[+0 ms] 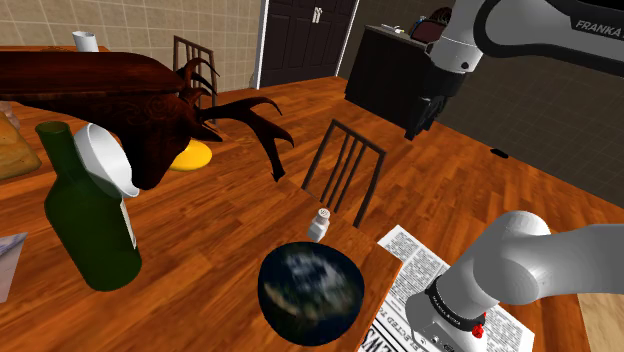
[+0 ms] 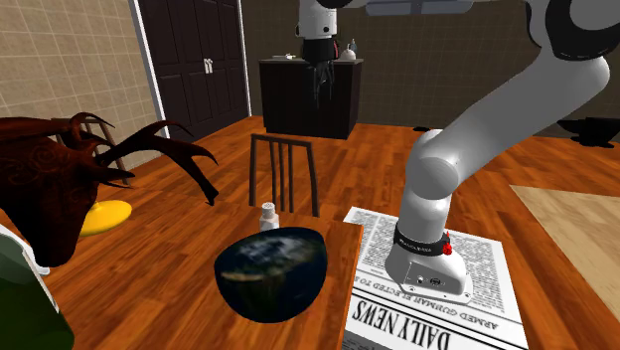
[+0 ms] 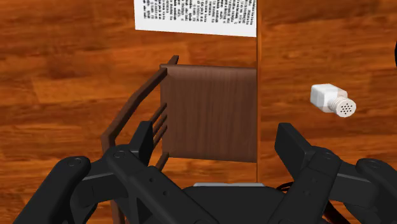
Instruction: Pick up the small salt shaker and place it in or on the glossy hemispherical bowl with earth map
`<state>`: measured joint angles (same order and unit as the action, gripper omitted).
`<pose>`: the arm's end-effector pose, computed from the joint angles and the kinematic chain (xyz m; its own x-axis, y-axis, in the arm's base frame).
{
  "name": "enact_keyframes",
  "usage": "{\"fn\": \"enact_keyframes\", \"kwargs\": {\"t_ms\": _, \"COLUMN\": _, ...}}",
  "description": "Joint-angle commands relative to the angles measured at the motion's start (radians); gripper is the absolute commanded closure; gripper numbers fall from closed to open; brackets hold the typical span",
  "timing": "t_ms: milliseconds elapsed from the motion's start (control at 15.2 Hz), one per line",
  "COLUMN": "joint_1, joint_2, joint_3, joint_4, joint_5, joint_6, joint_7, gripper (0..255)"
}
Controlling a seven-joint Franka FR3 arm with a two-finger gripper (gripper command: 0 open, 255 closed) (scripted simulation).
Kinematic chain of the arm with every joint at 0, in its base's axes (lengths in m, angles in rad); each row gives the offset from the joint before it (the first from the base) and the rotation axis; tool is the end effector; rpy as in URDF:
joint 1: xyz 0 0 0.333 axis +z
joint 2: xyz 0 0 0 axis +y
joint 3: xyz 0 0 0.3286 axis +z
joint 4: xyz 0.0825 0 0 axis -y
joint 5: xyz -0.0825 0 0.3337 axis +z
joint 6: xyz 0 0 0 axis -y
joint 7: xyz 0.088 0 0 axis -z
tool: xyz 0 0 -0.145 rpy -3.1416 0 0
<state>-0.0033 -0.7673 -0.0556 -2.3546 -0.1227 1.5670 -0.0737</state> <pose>0.2501 -0.0373 0.5571 0.9992 0.0305 -0.0272 0.0326 -0.9961 0.0822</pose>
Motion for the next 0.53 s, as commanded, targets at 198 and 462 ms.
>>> {"fn": "enact_keyframes", "kwargs": {"t_ms": 198, "joint_1": 0.024, "joint_2": 0.024, "joint_3": 0.023, "joint_4": -0.056, "joint_5": 0.041, "joint_6": 0.067, "joint_7": 0.031, "gripper": 0}}
{"fn": "enact_keyframes", "kwargs": {"t_ms": 462, "joint_1": 0.059, "joint_2": 0.07, "joint_3": 0.056, "joint_4": -0.118, "joint_5": 0.096, "joint_6": 0.161, "joint_7": 0.069, "gripper": 0}}
